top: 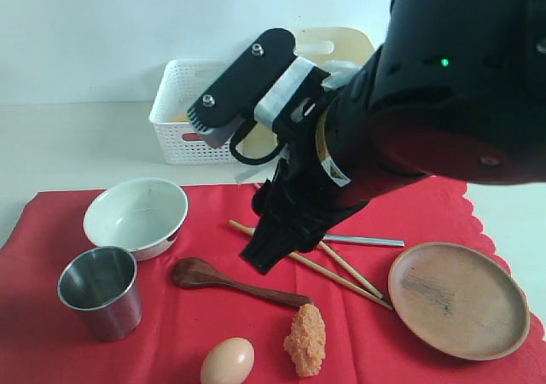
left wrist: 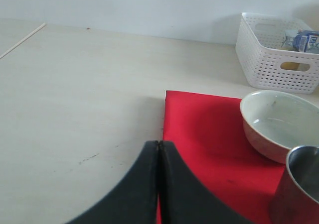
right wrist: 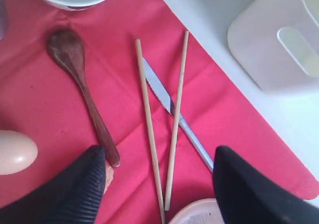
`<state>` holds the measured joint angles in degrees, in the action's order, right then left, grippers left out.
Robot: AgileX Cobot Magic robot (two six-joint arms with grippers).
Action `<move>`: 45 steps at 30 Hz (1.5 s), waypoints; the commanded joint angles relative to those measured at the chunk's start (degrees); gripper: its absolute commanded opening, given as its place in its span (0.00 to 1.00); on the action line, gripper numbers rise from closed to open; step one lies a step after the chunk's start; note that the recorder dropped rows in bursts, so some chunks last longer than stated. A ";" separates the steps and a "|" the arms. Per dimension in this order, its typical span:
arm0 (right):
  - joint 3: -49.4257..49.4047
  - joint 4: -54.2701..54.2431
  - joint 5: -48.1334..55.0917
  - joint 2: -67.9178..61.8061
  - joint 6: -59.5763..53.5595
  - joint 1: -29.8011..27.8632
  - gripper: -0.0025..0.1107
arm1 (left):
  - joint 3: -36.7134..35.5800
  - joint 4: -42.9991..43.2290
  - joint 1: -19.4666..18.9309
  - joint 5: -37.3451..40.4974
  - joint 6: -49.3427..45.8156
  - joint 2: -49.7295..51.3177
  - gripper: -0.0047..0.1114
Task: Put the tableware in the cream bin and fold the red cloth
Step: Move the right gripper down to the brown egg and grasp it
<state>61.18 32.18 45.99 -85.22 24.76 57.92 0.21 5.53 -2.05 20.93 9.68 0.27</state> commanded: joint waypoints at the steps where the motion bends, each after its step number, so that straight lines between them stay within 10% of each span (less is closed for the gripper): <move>1: -2.52 1.54 -3.97 0.41 3.17 -2.43 0.55 | -0.21 -0.07 0.13 -0.58 -0.01 -0.27 0.05; 14: -4.78 -21.60 -14.64 -3.12 -12.20 -14.04 0.55 | -0.21 -0.07 0.13 -0.58 -0.01 -0.27 0.05; 19: -4.78 -55.30 -11.34 -10.01 -50.46 -13.90 0.55 | -0.21 -0.07 0.13 -0.58 -0.01 -0.27 0.05; 30: -4.78 -70.47 -8.18 -19.47 -109.80 -13.90 0.65 | -0.21 -0.07 0.13 -0.58 -0.01 -0.27 0.05; 45: -4.78 -70.65 -18.51 -25.86 -113.22 -8.29 0.54 | -0.21 -0.07 0.13 -0.58 -0.01 -0.27 0.05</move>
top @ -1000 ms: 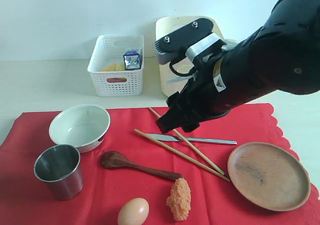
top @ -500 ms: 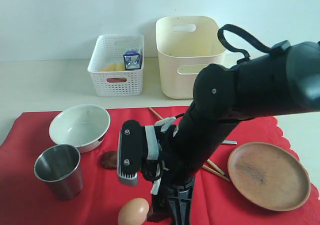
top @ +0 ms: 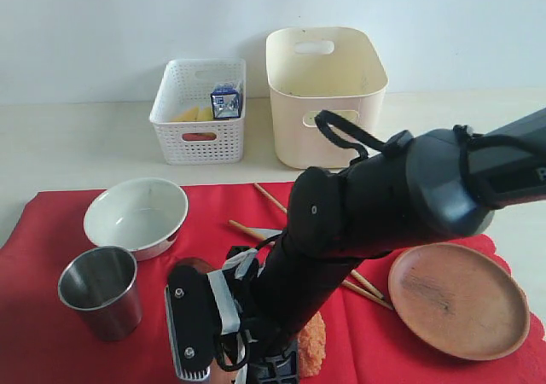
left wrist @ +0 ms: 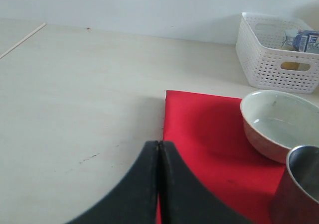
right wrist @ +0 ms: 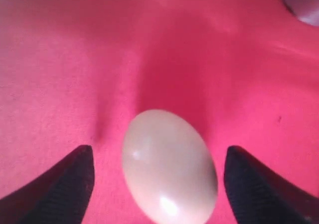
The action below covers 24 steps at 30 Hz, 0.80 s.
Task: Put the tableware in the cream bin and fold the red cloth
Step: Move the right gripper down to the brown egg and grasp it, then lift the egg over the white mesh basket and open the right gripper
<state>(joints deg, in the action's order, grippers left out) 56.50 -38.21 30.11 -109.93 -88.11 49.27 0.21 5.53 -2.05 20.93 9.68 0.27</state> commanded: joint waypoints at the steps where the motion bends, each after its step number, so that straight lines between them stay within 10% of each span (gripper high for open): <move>1: -0.10 -0.30 -3.23 -1.45 -0.21 0.35 0.50 | -0.21 -0.07 0.13 -0.58 -0.01 -0.27 0.05; 8: -0.10 -0.95 -3.03 -1.10 4.00 0.35 0.02 | -0.21 -0.07 0.13 -0.58 -0.01 -0.27 0.05; 24: -0.10 -14.51 -0.37 11.25 24.41 0.35 0.02 | -0.21 -0.07 0.13 -0.58 -0.01 -0.27 0.05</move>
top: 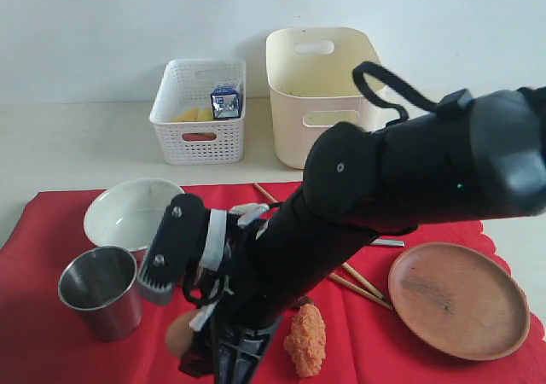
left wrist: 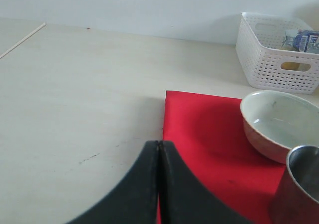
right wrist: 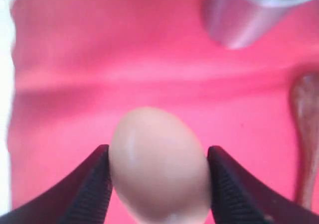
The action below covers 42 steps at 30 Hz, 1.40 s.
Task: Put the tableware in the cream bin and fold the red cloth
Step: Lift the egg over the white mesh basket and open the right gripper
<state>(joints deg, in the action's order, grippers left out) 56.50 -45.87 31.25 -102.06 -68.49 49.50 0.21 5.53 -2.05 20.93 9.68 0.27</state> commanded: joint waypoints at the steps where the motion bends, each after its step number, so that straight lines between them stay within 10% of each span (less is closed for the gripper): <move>1: 0.15 -8.55 -1.78 4.00 5.20 0.13 0.02 | -0.21 -0.07 0.13 -0.58 -0.01 -0.27 0.05; 11: 11.88 -6.84 -3.33 2.50 24.04 0.13 0.02 | -0.21 -0.07 0.13 -0.58 -0.01 -0.27 0.05; 42: 37.92 -2.18 -22.66 -19.34 32.81 -9.29 0.02 | -0.21 -0.07 0.13 -0.58 -0.01 -0.27 0.05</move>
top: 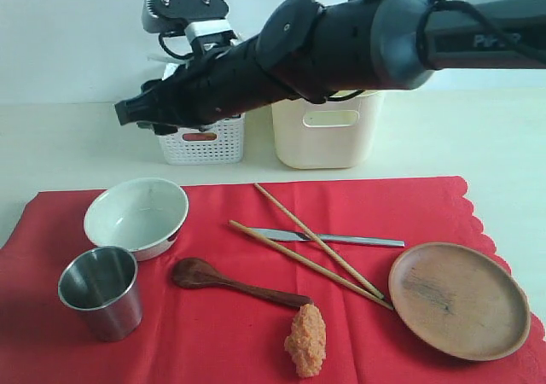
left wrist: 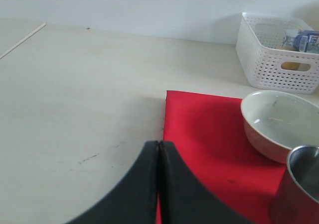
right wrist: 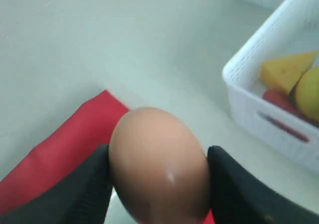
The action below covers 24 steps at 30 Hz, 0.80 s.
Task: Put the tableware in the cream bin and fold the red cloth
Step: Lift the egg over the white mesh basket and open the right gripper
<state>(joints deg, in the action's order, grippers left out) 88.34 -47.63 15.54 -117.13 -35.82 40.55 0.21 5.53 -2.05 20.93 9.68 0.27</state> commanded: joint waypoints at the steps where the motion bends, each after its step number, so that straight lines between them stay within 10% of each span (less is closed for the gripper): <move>1: 7.88 -0.42 -8.57 -5.83 0.14 -0.34 0.02 | -0.21 -0.07 0.13 -0.58 -0.01 -0.27 0.05; 16: 24.16 -4.93 -26.87 -26.57 0.31 -0.34 0.03 | -0.21 -0.07 0.13 -0.58 -0.01 -0.27 0.05; 24: 27.36 -4.93 -26.87 -29.97 0.11 -0.34 0.53 | -0.21 -0.07 0.13 -0.58 -0.01 -0.27 0.05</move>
<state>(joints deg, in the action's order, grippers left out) 114.96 -52.58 -10.51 -146.99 -35.53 40.51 0.21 5.53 -2.05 20.93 9.68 0.27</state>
